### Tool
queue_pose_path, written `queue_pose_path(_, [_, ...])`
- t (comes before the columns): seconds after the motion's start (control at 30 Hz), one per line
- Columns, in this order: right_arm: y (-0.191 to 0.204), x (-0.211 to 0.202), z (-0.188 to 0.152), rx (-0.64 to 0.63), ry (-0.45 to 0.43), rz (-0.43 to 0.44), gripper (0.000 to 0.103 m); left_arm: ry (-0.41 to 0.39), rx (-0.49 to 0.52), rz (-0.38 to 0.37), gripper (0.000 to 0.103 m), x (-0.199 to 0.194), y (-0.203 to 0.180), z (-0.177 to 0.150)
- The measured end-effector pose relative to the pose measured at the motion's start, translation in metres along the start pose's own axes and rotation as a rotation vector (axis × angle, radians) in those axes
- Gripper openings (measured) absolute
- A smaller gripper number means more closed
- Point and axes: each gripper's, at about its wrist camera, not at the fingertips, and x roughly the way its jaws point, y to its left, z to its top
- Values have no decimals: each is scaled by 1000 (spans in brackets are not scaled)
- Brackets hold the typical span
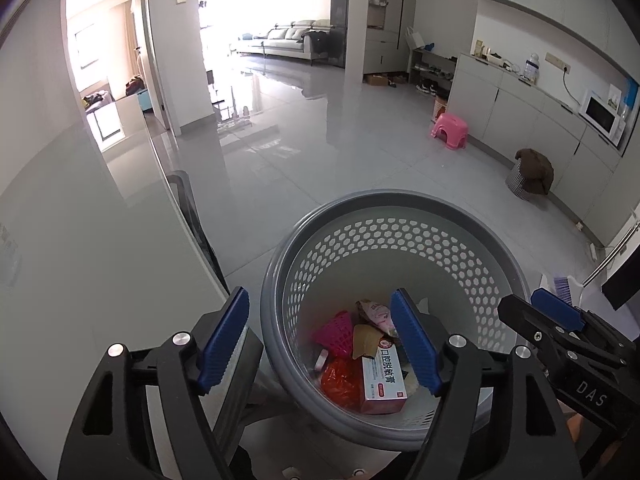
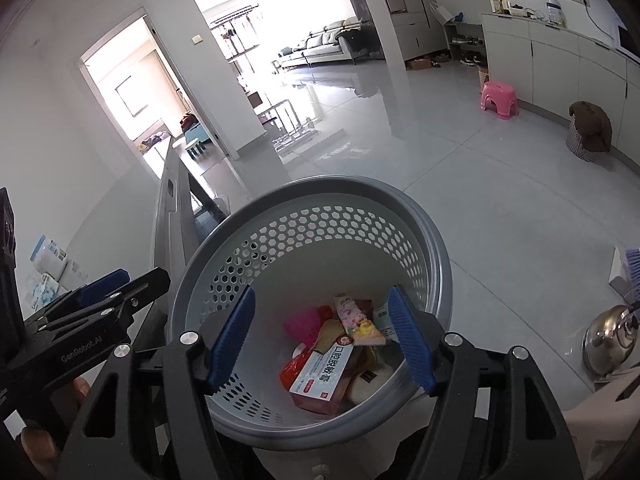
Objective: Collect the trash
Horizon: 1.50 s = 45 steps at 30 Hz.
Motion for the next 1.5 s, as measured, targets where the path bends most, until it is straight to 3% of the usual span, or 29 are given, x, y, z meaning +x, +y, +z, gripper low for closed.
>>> queue_pose_path(0.73, [18, -13, -4, -52, -22, -32, 70, -38, -35, 37, 80, -23, 10, -9])
queue_pose_path(1.5, [33, -30, -13, -84, -64, -50, 73, -108, -47, 66, 94, -57, 24, -17])
